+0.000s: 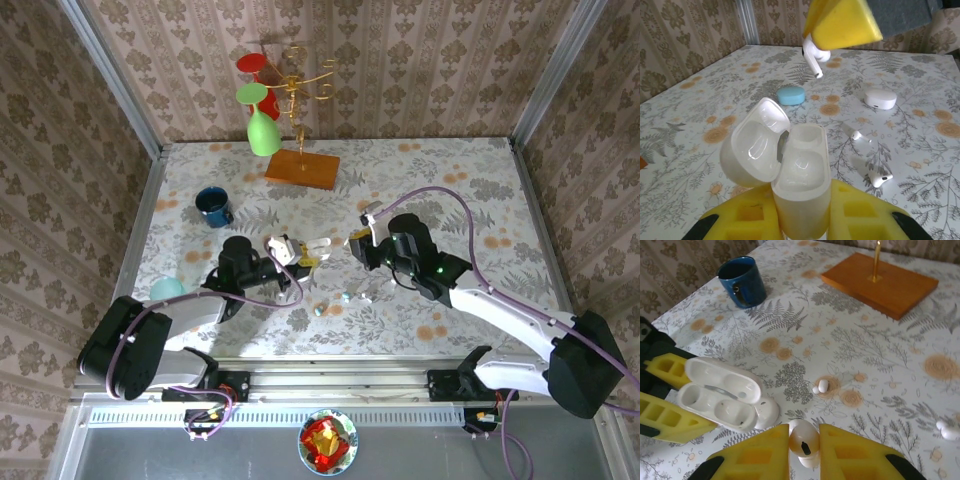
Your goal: Insert the wireless bluetooth earbuds into the charging case
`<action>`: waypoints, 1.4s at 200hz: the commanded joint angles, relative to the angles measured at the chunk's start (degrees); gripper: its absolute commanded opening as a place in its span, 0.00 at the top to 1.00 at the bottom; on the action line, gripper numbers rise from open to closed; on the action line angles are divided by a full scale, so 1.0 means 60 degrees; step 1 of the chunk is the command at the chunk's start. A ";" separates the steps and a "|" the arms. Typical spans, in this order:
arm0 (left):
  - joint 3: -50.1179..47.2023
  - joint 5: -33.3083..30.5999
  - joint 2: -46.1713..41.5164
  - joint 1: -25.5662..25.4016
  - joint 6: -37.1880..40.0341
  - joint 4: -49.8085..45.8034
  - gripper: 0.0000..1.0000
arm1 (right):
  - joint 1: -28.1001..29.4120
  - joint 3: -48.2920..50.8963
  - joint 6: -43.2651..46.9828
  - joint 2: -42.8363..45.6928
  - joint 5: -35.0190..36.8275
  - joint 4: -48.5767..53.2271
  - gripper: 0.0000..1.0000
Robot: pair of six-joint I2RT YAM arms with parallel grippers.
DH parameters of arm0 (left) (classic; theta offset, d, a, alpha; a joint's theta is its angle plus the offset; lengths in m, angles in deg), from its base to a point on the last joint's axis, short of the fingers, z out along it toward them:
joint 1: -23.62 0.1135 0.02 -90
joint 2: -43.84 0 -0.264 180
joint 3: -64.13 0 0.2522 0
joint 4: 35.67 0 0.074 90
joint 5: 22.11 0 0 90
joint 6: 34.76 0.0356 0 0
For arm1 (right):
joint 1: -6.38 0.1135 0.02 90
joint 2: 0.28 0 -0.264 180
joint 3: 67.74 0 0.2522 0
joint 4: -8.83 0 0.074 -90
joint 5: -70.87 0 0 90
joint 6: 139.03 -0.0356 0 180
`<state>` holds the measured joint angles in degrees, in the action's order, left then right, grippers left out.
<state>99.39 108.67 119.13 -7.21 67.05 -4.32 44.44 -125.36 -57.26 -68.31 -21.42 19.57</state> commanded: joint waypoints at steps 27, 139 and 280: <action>0.0427 0.0940 0.0096 -0.0062 -0.0043 -0.0384 1.00 | 0.0684 -0.0569 0.1418 -0.0155 0.0584 -0.0421 0.80; 0.0519 0.1117 0.0516 -0.0062 -0.0988 0.0558 1.00 | 0.1447 -0.0995 0.1855 -0.1049 0.0208 -0.0908 0.80; 0.0550 0.1217 0.0708 -0.0062 -0.1368 0.0947 1.00 | 0.1664 -0.1225 0.1963 -0.1676 -0.0558 -0.0828 0.80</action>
<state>101.57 114.50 122.80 -7.21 60.37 -1.59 53.79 -130.54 -46.93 -77.49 -21.70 15.02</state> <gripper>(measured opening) 0.204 0.200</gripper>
